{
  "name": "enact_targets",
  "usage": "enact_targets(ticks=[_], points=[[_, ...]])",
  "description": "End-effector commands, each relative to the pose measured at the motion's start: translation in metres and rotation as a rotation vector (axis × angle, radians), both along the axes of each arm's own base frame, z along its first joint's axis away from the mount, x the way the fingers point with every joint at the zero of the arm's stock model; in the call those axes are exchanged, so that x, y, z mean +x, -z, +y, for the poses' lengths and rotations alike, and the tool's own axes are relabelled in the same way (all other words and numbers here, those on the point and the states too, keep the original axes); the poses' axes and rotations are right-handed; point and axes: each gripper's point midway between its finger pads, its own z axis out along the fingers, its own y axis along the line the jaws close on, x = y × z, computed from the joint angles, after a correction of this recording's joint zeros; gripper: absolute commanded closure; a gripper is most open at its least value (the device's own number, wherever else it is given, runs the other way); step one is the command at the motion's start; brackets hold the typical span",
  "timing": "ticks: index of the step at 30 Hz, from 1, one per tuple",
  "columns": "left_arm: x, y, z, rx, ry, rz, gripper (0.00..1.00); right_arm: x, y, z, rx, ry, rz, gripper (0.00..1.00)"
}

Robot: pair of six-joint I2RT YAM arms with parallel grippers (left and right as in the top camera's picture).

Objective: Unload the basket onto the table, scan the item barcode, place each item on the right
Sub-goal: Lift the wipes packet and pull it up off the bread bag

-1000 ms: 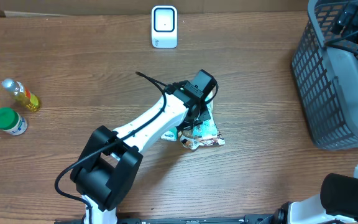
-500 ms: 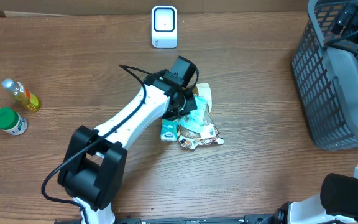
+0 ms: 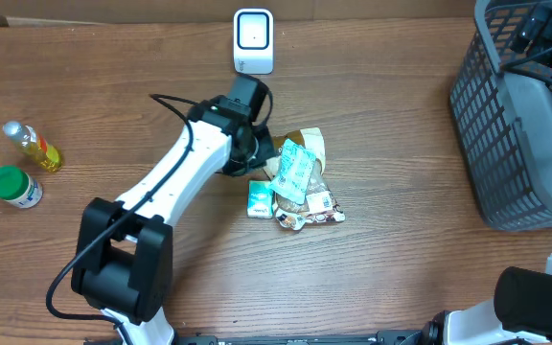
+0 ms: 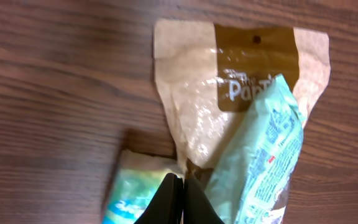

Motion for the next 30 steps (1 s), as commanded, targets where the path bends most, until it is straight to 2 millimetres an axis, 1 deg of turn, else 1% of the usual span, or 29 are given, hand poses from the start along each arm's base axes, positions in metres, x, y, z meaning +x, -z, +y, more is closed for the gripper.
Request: enact_targets(ticks=[1,2,4,5,6,8,9,10,11,12,14,15,18,19,21,23,25,30], points=[[0.007,-0.022,-0.011,-0.096,0.121,-0.061,0.93,-0.002,-0.012,-0.001,-0.012,0.010,-0.030,0.00],[0.009,-0.026,-0.019,-0.133,0.187,-0.086,0.85,-0.002,-0.012,-0.002,-0.012,0.011,-0.030,0.00],[0.012,-0.034,-0.034,-0.194,0.315,-0.148,0.56,-0.002,-0.012,-0.001,-0.012,0.010,-0.030,0.00],[0.013,-0.036,-0.037,-0.208,0.343,-0.167,0.43,-0.002,-0.012,-0.001,-0.012,0.011,-0.030,0.00],[0.014,-0.037,-0.039,-0.210,0.354,-0.175,0.37,-0.002,-0.012,-0.002,-0.012,0.011,-0.030,0.00],[0.010,-0.036,-0.044,-0.200,0.399,-0.184,0.22,-0.002,-0.012,-0.002,-0.012,0.011,-0.030,0.00],[0.008,-0.035,-0.045,-0.192,0.405,-0.180,0.18,-0.002,-0.012,-0.001,-0.012,0.011,-0.030,0.00],[0.006,-0.033,-0.045,-0.177,0.407,-0.173,0.17,-0.002,-0.012,-0.001,-0.012,0.011,-0.030,0.00],[0.004,-0.030,-0.044,-0.153,0.409,-0.166,0.21,-0.002,-0.012,-0.002,-0.012,0.011,-0.030,0.00],[0.001,-0.028,-0.045,-0.134,0.414,-0.163,0.27,-0.002,-0.012,-0.002,-0.012,0.011,-0.030,0.00],[-0.003,-0.023,-0.047,-0.090,0.427,-0.164,0.34,-0.002,-0.012,-0.001,-0.012,0.010,-0.030,0.00],[-0.004,-0.021,-0.048,-0.067,0.432,-0.166,0.39,-0.002,-0.012,-0.001,-0.012,0.011,-0.030,0.00],[-0.012,-0.019,-0.058,-0.053,0.485,-0.172,0.46,-0.002,-0.012,-0.002,-0.012,0.011,-0.030,0.00],[-0.014,-0.019,-0.061,-0.050,0.499,-0.175,0.50,-0.002,-0.012,-0.002,-0.012,0.011,-0.030,0.00],[-0.016,-0.017,-0.060,-0.005,0.503,-0.176,0.57,-0.002,-0.012,-0.001,-0.012,0.011,-0.030,0.00],[-0.015,-0.013,-0.050,0.075,0.460,-0.168,0.57,-0.002,-0.012,-0.001,-0.012,0.011,-0.030,0.00],[-0.015,-0.010,-0.041,0.118,0.412,-0.155,0.53,-0.002,-0.012,-0.001,-0.012,0.011,-0.030,0.00],[-0.016,-0.008,-0.040,0.119,0.411,-0.149,0.46,-0.002,-0.012,-0.002,-0.012,0.011,-0.030,0.00]])
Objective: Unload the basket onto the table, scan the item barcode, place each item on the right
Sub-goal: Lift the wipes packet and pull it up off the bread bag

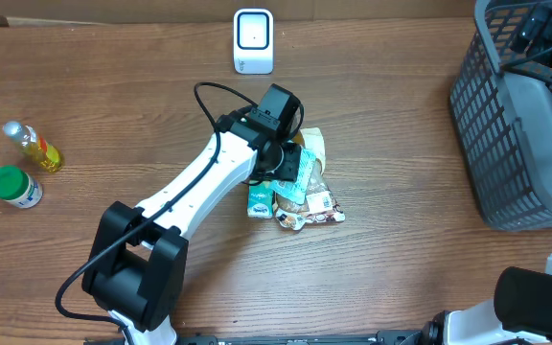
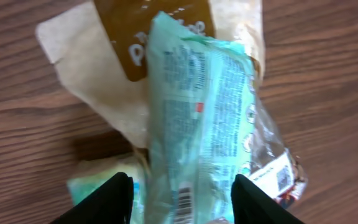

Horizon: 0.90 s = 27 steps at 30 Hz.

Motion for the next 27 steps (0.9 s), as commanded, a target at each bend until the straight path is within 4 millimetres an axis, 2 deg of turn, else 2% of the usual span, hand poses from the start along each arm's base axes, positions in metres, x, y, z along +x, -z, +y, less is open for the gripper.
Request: enact_targets(ticks=[1,7,10,12,15,21,22,23,24,27], points=[[0.005,-0.007,0.009,0.025,-0.034,-0.035,0.46,-0.002,-0.012,-0.001,-0.012,0.010,-0.030,0.00],[-0.003,0.009,0.001,0.006,-0.013,0.031,0.50,-0.002,-0.012,-0.001,-0.012,0.010,-0.030,0.00],[-0.006,0.023,0.000,0.012,-0.009,0.071,0.65,-0.002,-0.012,-0.001,-0.011,0.010,-0.030,0.00],[-0.008,0.029,-0.001,0.012,-0.006,0.088,0.80,-0.002,-0.012,-0.001,-0.012,0.010,-0.030,0.00],[-0.008,0.029,-0.001,-0.001,-0.008,0.097,0.88,-0.002,-0.012,-0.001,-0.012,0.010,-0.030,0.00],[0.001,0.016,-0.001,-0.072,-0.026,0.104,0.88,-0.002,-0.012,-0.001,-0.012,0.010,-0.030,0.00],[0.001,0.015,-0.001,-0.082,-0.029,0.112,0.79,-0.002,-0.012,-0.001,-0.012,0.010,-0.030,0.00],[0.000,0.015,0.000,-0.089,-0.031,0.122,0.63,-0.002,-0.012,-0.001,-0.012,0.010,-0.030,0.00],[-0.002,0.015,0.000,-0.097,-0.031,0.133,0.55,-0.002,-0.012,-0.001,-0.012,0.010,-0.030,0.00],[-0.006,0.017,0.001,-0.092,-0.032,0.153,0.56,-0.002,-0.012,-0.001,-0.012,0.010,-0.030,0.00]])
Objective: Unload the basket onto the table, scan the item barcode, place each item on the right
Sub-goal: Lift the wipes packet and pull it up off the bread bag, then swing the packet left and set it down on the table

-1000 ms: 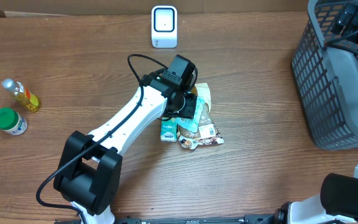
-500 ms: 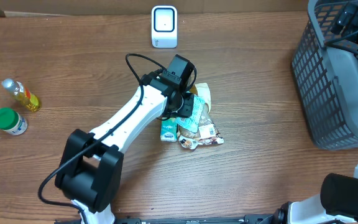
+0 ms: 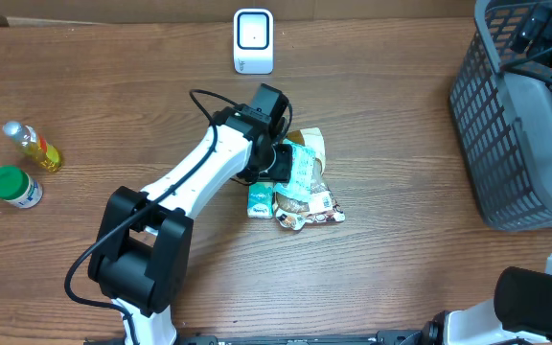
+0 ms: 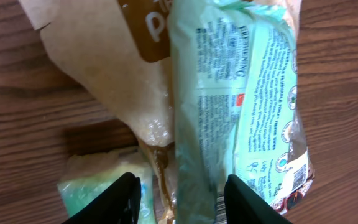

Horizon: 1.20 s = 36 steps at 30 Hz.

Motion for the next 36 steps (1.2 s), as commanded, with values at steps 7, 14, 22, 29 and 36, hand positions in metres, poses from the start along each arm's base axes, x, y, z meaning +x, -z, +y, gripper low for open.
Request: enact_targets(ticks=[7,14,22,29,36], points=[[-0.008,0.003,-0.012,-0.025,0.026,0.040,0.55,-0.002,-0.012,-0.001,-0.011,0.011,-0.030,0.00],[-0.008,0.009,-0.016,-0.024,0.037,0.043,0.96,-0.002,-0.012,-0.001,-0.011,0.011,-0.030,0.00],[0.020,-0.041,-0.006,-0.165,-0.029,-0.005,0.96,-0.002,-0.012,-0.001,-0.011,0.011,-0.030,0.00],[0.035,-0.113,0.015,-0.397,-0.043,-0.079,0.96,-0.002,-0.012,-0.001,-0.011,0.011,-0.030,0.00],[0.034,-0.100,0.089,-0.232,-0.198,-0.036,0.96,-0.002,-0.012,-0.001,-0.011,0.011,-0.030,0.00]])
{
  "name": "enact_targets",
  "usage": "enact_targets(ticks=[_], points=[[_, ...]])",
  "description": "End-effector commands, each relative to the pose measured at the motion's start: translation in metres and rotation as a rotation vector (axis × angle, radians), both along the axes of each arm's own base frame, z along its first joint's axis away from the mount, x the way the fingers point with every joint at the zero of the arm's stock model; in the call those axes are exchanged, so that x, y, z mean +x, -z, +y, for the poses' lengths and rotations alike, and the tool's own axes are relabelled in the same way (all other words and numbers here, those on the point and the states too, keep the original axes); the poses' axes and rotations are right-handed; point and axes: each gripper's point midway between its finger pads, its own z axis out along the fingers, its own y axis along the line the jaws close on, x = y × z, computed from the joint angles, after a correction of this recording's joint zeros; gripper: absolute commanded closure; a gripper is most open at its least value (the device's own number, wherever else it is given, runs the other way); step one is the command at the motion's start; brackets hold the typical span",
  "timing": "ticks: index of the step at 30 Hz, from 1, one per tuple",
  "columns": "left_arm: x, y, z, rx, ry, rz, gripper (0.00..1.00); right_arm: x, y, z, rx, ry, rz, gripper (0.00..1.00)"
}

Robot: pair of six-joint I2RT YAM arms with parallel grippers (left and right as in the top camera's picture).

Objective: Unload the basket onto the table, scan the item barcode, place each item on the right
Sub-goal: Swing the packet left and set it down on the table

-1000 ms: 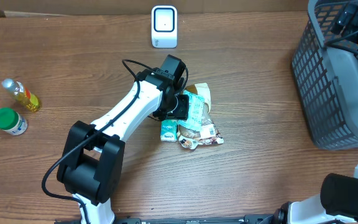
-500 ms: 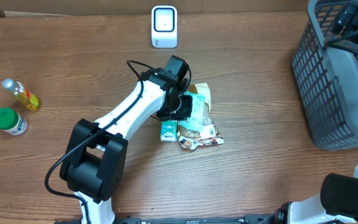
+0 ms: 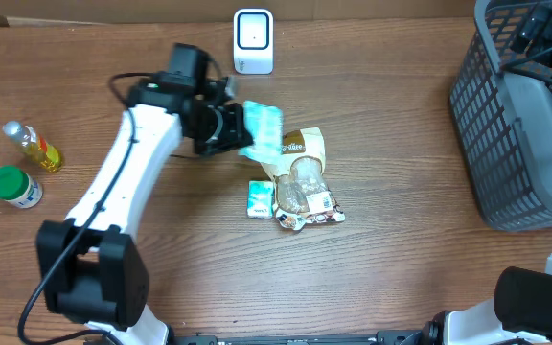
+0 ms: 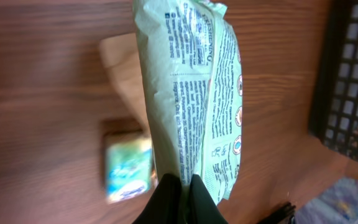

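Note:
My left gripper [image 3: 242, 134] is shut on a pale green printed packet [image 3: 264, 131], held off the table left of the pile and below the white scanner [image 3: 253, 41] at the back edge. In the left wrist view the packet [image 4: 191, 93] stands lengthwise up from the black fingers [image 4: 169, 198], which pinch its lower edge. The right gripper is not in view; only the right arm's base shows at the lower right.
On the table lie a tan and brown pouch [image 3: 302, 146], a small green-white packet [image 3: 260, 198] and a clear wrapped item [image 3: 307, 199]. A yellow bottle [image 3: 33, 146] and a green-lidded jar [image 3: 14, 187] stand at the left. A grey basket [image 3: 516, 115] sits at the right.
The left gripper was open around the green packet on the pile. Now it is shut on the packet, held off the pile, up and to the left, nearer the scanner.
First the left gripper was shut beside the pile, at the pouch's lower edge. Then it was open over the green packet, and afterwards lower around it. Now it holds the packet clear of the pile, toward the scanner.

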Motion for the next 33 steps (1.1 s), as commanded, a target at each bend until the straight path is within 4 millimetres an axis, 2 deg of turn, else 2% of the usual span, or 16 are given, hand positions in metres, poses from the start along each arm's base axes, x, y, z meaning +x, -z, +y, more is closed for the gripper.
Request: enact_targets(ticks=[1,6,8,18,21,23,25,29,30,33], points=[[0.000,0.002,0.030,0.092,-0.024,-0.008,0.96,-0.002,-0.012,-0.001,-0.012,0.010,-0.030,0.00],[-0.015,0.030,0.063,0.257,-0.084,0.072,0.96,-0.002,-0.012,-0.001,-0.012,0.010,-0.030,0.00],[-0.018,0.039,0.068,0.283,-0.126,0.098,0.96,-0.002,-0.012,-0.001,-0.012,0.010,-0.030,0.00],[-0.045,0.101,0.070,0.263,-0.359,0.258,0.96,-0.002,-0.012,-0.001,-0.012,0.010,-0.030,0.00],[-0.052,0.106,0.070,0.263,-0.356,0.278,0.96,-0.002,-0.012,-0.001,-0.012,0.010,-0.030,0.00],[-0.054,0.103,0.067,0.257,-0.272,0.259,0.96,-0.002,-0.012,-0.001,-0.011,0.010,-0.030,0.00],[-0.056,0.100,0.069,0.269,-0.193,0.241,0.87,-0.002,-0.012,-0.001,-0.012,0.010,-0.030,0.00],[-0.057,0.089,0.075,0.295,-0.047,0.196,0.38,-0.002,-0.012,-0.001,-0.012,0.010,-0.030,0.00],[-0.056,0.086,0.075,0.299,-0.030,0.190,0.35,-0.002,-0.012,-0.001,-0.012,0.010,-0.030,0.00],[-0.054,0.078,0.072,0.303,0.072,0.143,0.40,-0.002,-0.012,-0.001,-0.012,0.010,-0.030,0.00]])
